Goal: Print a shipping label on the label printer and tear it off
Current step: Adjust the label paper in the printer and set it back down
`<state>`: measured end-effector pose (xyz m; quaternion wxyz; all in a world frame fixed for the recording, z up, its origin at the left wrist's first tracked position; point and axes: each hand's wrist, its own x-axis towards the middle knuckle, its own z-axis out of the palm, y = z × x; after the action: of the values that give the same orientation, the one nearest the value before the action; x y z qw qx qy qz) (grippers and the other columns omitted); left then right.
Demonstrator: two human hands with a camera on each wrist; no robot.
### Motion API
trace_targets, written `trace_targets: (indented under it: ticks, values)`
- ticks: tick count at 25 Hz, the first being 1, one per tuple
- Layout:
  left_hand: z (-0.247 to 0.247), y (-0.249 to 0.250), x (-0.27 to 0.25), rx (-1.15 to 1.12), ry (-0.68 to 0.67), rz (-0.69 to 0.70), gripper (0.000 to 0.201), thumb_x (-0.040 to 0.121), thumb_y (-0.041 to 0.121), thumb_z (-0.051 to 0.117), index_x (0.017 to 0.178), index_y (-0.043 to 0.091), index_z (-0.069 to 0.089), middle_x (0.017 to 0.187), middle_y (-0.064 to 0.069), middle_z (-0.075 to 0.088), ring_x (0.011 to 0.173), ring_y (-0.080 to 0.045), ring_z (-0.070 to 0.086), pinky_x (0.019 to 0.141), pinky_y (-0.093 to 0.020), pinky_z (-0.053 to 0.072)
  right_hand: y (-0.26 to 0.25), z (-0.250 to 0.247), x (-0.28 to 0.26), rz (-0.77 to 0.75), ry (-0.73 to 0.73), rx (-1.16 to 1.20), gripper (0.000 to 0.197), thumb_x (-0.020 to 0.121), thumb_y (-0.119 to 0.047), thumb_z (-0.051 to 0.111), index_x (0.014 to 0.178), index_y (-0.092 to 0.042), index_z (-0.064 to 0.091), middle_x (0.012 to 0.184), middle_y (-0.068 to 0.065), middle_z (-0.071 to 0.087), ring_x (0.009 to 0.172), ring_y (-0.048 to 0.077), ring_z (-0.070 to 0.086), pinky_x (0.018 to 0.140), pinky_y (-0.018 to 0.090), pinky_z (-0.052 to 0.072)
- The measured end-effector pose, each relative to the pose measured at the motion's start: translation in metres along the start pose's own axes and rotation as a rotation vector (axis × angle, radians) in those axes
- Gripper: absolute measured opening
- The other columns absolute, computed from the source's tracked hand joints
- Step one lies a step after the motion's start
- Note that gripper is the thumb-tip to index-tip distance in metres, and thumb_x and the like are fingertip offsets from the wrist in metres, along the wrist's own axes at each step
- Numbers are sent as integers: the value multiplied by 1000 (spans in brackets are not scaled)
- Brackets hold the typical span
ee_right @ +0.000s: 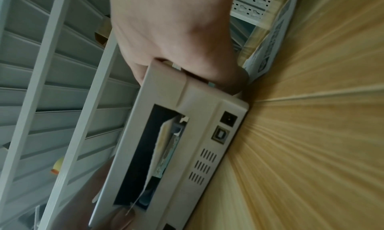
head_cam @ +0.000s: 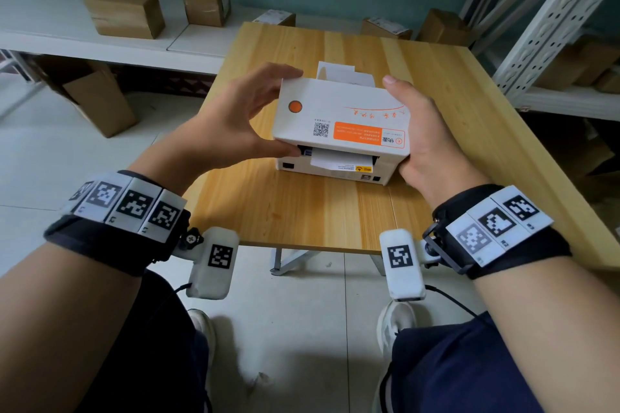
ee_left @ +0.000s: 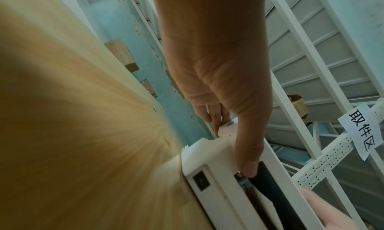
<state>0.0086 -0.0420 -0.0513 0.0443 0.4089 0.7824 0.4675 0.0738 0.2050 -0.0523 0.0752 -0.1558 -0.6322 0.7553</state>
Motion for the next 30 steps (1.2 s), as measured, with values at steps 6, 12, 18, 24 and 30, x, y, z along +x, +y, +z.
trace_targets:
  ticks: [6, 12, 18, 24, 30]
  values:
    - [0, -6, 3, 3, -22, -20, 92, 72, 21, 90, 146, 9, 38, 145, -3, 53, 143, -10, 45, 119, -39, 40, -1, 1, -1, -6, -7, 15, 23, 91, -40, 62, 94, -20, 73, 112, 14, 76, 104, 34, 73, 106, 57, 46]
    - [1, -8, 5, 43, -23, -47, 92, 70, 7, 89, 146, 11, 37, 147, -2, 50, 144, -10, 43, 120, -37, 39, -3, 0, -4, 2, -24, 52, 24, 97, -30, 53, 85, -15, 68, 91, 9, 78, 85, 25, 75, 82, 38, 54]
    - [1, -10, 4, 2, -55, -87, 95, 70, 7, 89, 149, 14, 36, 147, 0, 51, 143, -7, 44, 119, -35, 40, -4, 2, -3, 5, -24, 5, 49, 99, -26, 51, 57, -23, 76, 84, 5, 79, 81, 22, 75, 88, 41, 53]
    - [2, -9, 5, -17, -46, -93, 97, 68, 3, 89, 149, 13, 36, 146, 0, 52, 140, -1, 45, 119, -26, 38, -5, 4, -5, 16, -17, 13, 42, 98, -23, 50, 62, -20, 71, 82, 8, 78, 81, 25, 73, 86, 41, 52]
    - [1, -10, 4, -13, -49, -104, 100, 67, 4, 91, 150, 14, 37, 145, 3, 53, 139, 3, 45, 116, -15, 36, -4, 2, -2, 18, 1, -11, 24, 98, -26, 51, 82, -15, 65, 87, 8, 77, 81, 23, 74, 79, 37, 53]
